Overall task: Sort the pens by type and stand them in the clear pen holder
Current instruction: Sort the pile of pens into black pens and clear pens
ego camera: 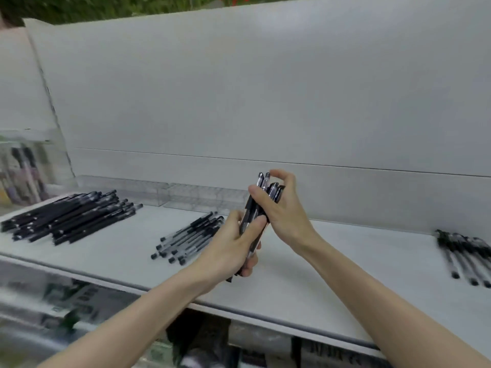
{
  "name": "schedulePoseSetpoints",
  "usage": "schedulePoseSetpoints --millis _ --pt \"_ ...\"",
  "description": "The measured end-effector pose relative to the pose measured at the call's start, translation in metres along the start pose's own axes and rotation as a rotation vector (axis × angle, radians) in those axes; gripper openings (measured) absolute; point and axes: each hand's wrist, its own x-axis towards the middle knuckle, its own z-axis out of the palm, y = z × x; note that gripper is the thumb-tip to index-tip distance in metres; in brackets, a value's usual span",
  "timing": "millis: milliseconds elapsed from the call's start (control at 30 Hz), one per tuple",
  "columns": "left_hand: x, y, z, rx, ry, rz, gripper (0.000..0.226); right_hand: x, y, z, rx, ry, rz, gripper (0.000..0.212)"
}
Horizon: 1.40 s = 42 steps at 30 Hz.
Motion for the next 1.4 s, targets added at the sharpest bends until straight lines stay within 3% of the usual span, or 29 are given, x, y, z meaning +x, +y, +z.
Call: schedulePoseSetpoints --millis 267,467,567,667,767,867,1000,1133,1400 --pt "0.014 -0.023 -0.12 0.473 -0.044 0.068 0.033 0.032 0.02 0.103 -0.174 0.037 0.028 0.02" --pt "0.049 -0.041 -0.157 0.885 -0.015 0.089 0.035 0.057 0.039 0.126 -0.418 0.017 0.156 0.025" --pt "0.058 -0.056 -0.165 0.888 -0.155 0.01 0.036 0.06 0.057 0.125 -0.632 -0.015 0.194 0.028" --pt "0.061 -0.069 -0.17 0.893 -0.228 0.06 0.03 0.058 0.07 0.13 -0.852 -0.007 0.241 0.034" --pt "0.062 -0.072 -0.172 0.869 -0.203 0.076 0.057 0.059 0.076 0.132 -0.864 0.008 0.257 0.031" --pt "0.057 -0.069 -0.178 0.877 -0.24 0.114 0.04 0.057 0.078 0.131 -0.777 -0.012 0.231 0.037" --pt "0.065 -0.065 -0.19 0.866 -0.277 0.122 0.049 0.058 0.081 0.132 -0.799 -0.034 0.168 0.028" --pt "0.08 -0.076 -0.192 0.894 -0.31 0.201 0.044 0.059 0.076 0.129 -0.884 -0.054 0.188 0.053" --pt "0.087 -0.081 -0.197 0.988 -0.325 0.311 0.042 0.052 0.062 0.126 -1.005 -0.098 0.207 0.032"
